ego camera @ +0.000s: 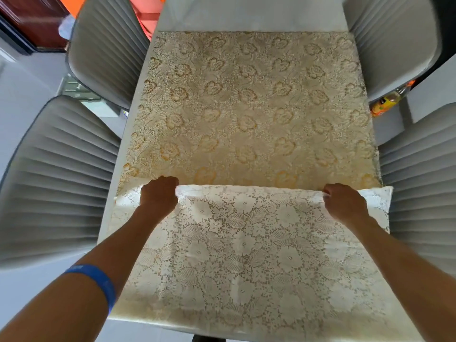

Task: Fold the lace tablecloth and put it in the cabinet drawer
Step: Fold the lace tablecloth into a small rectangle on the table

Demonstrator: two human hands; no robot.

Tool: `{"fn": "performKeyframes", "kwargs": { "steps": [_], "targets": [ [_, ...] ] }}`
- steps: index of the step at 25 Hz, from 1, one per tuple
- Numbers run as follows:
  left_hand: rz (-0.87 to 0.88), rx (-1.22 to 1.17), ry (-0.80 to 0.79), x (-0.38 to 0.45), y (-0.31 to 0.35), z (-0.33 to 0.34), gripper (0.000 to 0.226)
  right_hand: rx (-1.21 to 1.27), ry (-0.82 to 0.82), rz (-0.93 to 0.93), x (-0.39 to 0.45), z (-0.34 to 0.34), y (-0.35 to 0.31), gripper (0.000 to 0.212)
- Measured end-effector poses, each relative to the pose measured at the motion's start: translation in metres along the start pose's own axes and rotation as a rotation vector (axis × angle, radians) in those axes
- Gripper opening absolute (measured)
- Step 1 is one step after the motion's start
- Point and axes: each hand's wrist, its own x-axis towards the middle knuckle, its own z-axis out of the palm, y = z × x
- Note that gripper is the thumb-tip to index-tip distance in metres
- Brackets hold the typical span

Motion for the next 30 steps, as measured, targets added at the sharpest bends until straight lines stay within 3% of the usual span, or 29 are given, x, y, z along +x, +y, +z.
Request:
{"fn": "performKeyframes", "kwargs": {
  "steps": [6,9,11,13,16,19,23,30],
  "targets": [
    [0.045,0.109,0.118,0.061,0.005,-0.063,0.032,0.066,0.250,-0.030,0.050,-0.059,-0.030,0.018],
    [0.014,-0.020,0.261,0.114,0.012,-0.113,0.047,0.127,0.412,-0.037,0.096,-0.109,-0.057,0.041],
    [0.012,-0.083,0.249,0.124,0.027,-0.122,0.067,0.096,0.343,-0.027,0.108,-0.122,-0.065,0.073],
    [0.064,-0.097,0.133,0.102,0.049,-0.101,0.068,0.089,0.180,-0.035,0.093,-0.105,-0.071,0.085],
    [0.189,-0.082,-0.064,0.039,0.079,-0.025,0.050,0.052,-0.054,-0.062,0.046,-0.038,-0.072,0.074],
    [0.246,-0.064,-0.184,-0.016,0.086,0.041,0.060,-0.002,-0.156,-0.083,0.001,0.017,-0.071,0.064],
    [0.228,-0.075,-0.207,-0.038,0.081,0.058,0.074,-0.041,-0.131,-0.156,-0.040,0.027,-0.069,0.063],
    [0.225,-0.294,-0.058,-0.061,0.118,-0.001,0.074,0.135,0.059,-0.189,-0.108,-0.040,-0.071,0.057]
  ]
}}
